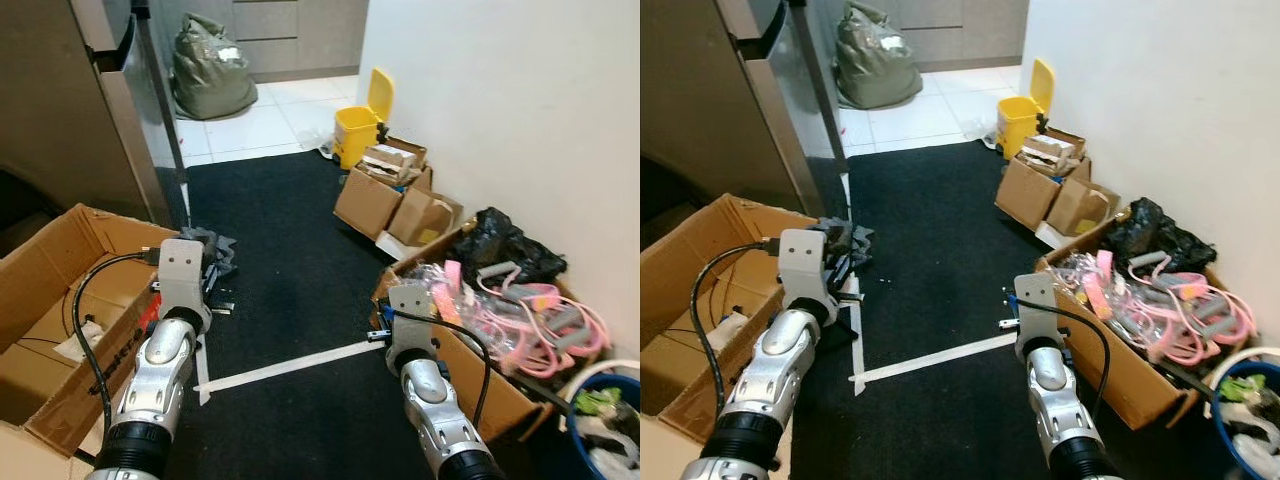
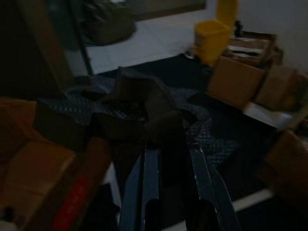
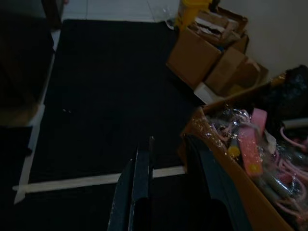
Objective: Picking trash to rubbish bin
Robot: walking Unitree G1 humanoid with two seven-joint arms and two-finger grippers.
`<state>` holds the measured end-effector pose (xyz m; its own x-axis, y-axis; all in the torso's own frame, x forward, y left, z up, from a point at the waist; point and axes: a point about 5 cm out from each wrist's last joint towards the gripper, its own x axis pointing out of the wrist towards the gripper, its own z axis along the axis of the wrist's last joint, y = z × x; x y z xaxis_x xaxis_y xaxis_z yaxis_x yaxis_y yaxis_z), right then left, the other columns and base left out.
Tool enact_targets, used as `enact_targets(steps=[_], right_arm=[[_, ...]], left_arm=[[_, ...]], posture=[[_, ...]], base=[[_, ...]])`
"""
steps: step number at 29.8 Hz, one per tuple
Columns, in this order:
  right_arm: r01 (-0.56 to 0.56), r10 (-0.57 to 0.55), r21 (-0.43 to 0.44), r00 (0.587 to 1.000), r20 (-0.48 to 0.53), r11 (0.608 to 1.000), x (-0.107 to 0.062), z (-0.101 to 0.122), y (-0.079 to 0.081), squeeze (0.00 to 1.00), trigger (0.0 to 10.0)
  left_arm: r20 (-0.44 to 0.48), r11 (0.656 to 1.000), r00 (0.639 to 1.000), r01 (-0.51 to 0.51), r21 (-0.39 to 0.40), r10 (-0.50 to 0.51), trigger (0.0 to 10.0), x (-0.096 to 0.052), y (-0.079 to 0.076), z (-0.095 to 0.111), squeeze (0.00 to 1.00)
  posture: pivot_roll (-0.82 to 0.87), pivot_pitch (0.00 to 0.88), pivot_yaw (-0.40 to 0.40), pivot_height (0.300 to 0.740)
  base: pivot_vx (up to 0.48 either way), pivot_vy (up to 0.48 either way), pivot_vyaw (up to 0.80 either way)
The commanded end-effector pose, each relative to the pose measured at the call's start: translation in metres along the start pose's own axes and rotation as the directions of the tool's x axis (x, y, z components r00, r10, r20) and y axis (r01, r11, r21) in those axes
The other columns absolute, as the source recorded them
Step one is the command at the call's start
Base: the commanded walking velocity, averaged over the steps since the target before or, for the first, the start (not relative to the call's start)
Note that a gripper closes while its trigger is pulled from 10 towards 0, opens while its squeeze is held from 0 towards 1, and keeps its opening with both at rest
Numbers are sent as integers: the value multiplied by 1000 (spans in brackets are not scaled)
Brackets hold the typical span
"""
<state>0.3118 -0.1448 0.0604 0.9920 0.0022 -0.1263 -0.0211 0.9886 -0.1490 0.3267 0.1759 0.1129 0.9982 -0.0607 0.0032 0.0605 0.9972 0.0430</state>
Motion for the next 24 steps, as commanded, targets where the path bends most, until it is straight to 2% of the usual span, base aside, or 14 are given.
enact_targets(steps=[1, 14, 24], right_arm=[[11, -11, -7, 1000, -18, 1000, -1, -3, -2, 0, 10000], [-21, 20, -32, 1000, -12, 999, 0, -1, 1, 0, 10000], [-51, 51, -54, 999, -7, 997, 1, 0, 5, 0, 10000]], left_arm=[[-16, 1000, 1000, 2, 3, -2, 10000, -1, 0, -3, 0], [-14, 1000, 1000, 1, 0, -1, 10000, -2, 0, -3, 0], [-10, 1000, 1000, -2, -2, 2, 10000, -2, 0, -2, 0]], posture=[[5, 82, 14, 740], [6, 82, 13, 740], [9, 83, 12, 740]], base=[[311, 0, 0], [310, 0, 0], [298, 0, 800]])
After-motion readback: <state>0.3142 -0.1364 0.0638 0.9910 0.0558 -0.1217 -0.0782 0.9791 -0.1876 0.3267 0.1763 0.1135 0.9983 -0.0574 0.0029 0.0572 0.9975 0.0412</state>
